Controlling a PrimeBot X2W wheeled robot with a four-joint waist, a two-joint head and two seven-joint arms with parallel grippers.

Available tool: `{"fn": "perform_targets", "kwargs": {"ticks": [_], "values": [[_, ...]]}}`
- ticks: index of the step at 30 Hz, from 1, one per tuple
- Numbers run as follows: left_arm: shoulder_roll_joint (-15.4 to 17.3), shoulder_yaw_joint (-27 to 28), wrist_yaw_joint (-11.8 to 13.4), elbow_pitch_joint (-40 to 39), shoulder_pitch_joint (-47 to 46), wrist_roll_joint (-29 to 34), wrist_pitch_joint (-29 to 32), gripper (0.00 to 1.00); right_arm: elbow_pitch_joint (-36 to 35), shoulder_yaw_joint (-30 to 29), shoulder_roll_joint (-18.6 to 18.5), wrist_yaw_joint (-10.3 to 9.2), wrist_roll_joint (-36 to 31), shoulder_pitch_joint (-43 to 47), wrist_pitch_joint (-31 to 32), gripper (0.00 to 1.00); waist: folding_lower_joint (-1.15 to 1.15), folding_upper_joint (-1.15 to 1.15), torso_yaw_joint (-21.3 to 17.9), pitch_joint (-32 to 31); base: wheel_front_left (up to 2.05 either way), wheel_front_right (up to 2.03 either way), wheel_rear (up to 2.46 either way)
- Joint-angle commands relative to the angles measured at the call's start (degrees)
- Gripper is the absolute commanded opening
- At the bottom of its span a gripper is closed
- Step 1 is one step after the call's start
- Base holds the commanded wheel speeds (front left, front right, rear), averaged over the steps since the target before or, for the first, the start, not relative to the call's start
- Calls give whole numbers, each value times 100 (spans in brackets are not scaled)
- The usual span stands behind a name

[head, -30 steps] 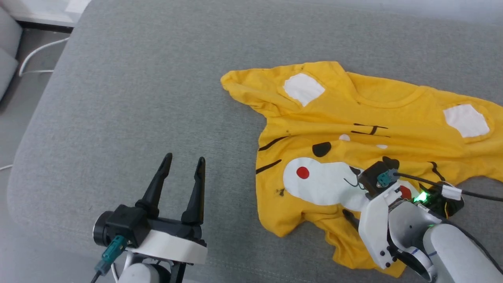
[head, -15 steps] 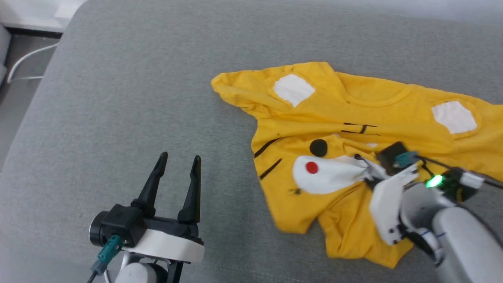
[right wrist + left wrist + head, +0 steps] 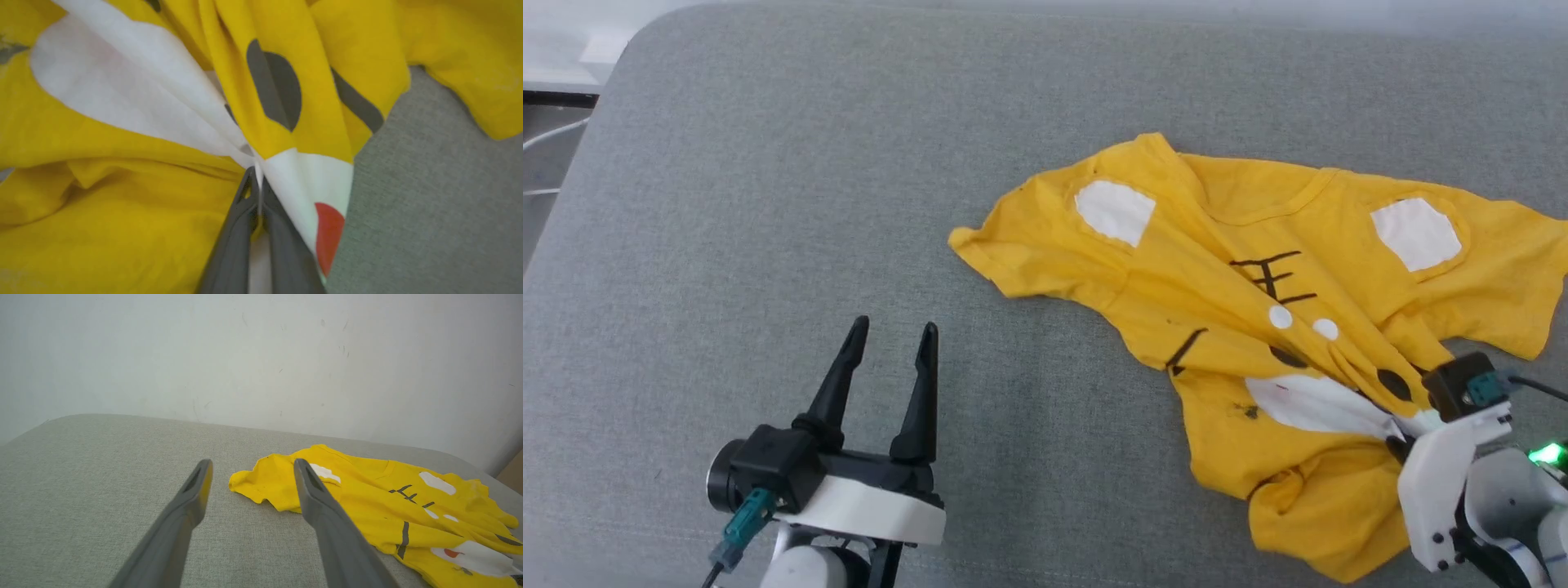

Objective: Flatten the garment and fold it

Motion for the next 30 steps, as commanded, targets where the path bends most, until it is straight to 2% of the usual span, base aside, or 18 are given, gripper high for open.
{"fn": "perform_targets", "kwargs": {"ticks": [1,2,3,4,5,10,12,15,19,24,30], "values": [[-29,36,10,1,17,-34,-27,100,31,-86,37,-13,-22,233,79,0,0,-1,-9,5,0,0,0],[-29,44,7,2,21,-30,-27,100,11,-118,61,-13,-37,290,78,0,0,-1,-15,6,0,0,0],[-28,50,4,9,28,-22,-27,100,-10,-145,88,-13,-59,326,54,9,0,-1,-23,6,0,0,0],[-28,58,1,15,35,-16,-27,100,-34,-191,142,-13,-82,339,-8,43,0,-1,-32,5,0,0,0],[-28,67,-2,19,37,-12,-27,100,-59,-228,200,-13,-114,335,-82,100,0,-1,-42,5,0,0,0],[-19,116,9,48,24,15,-27,100,-350,-329,532,-13,-124,199,-543,100,0,-1,-99,-13,0,0,0],[-12,129,22,33,11,27,-27,100,-576,-527,774,-13,-95,138,-879,100,0,-1,-122,-29,0,0,0],[-9,152,25,-28,9,30,-27,100,-996,-946,1262,-13,-135,119,-1590,100,0,-1,-160,-57,0,0,0],[-11,169,21,-136,65,29,-27,100,-1484,-1600,1824,-13,-394,243,-2837,100,0,-1,-228,-107,0,0,0],[-14,205,14,-279,182,15,-27,100,-1561,-1806,1968,-13,-289,646,-3960,100,0,-1,-364,-125,0,0,0],[-19,343,45,-497,370,50,-27,100,-1253,-1550,1973,-13,36,1048,-5180,100,0,-1,-574,-169,0,0,0]]}}
